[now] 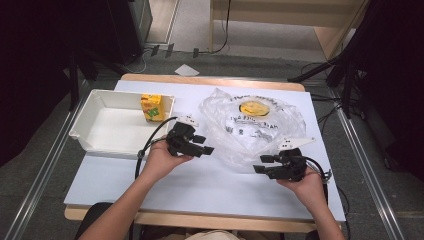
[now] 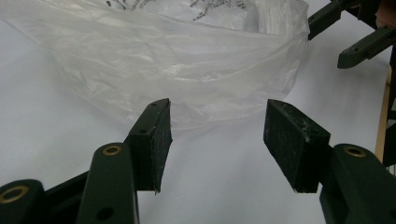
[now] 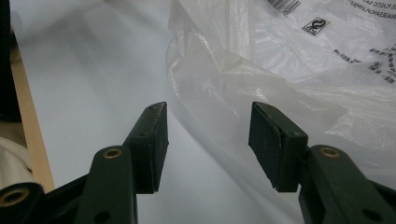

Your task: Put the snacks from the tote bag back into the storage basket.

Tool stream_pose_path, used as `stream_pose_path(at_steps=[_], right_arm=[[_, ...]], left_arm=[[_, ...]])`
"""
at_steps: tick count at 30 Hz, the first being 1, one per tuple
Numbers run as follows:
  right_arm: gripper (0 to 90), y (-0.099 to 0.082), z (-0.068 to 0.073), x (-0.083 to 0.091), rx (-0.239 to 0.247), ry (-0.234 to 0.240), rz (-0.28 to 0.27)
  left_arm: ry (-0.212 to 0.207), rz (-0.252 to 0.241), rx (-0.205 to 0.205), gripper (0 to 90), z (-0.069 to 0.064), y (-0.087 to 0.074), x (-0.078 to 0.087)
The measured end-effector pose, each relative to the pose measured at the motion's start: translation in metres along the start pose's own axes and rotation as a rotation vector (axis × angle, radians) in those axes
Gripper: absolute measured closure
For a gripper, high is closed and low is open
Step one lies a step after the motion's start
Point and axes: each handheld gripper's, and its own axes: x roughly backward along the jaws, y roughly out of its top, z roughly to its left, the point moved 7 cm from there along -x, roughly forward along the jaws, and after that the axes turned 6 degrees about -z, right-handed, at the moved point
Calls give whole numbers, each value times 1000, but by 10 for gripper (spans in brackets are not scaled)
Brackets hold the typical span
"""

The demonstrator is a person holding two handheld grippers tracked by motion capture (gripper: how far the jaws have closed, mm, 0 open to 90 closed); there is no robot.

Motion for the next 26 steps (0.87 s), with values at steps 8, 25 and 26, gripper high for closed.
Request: stream_pose_path(at_steps=[8,25,26], right_arm=[[483,0,2,-1,1,6,-1],[478,-1,4,-2,13,15,2],[477,-1,5,-1,18,18,2]], left_arm=[[-19,25,-19,419,-9,-8,-14],[-27,62,-44,403,-9,-16,-23],[-21,63,-58,404,-9,-16,-22]])
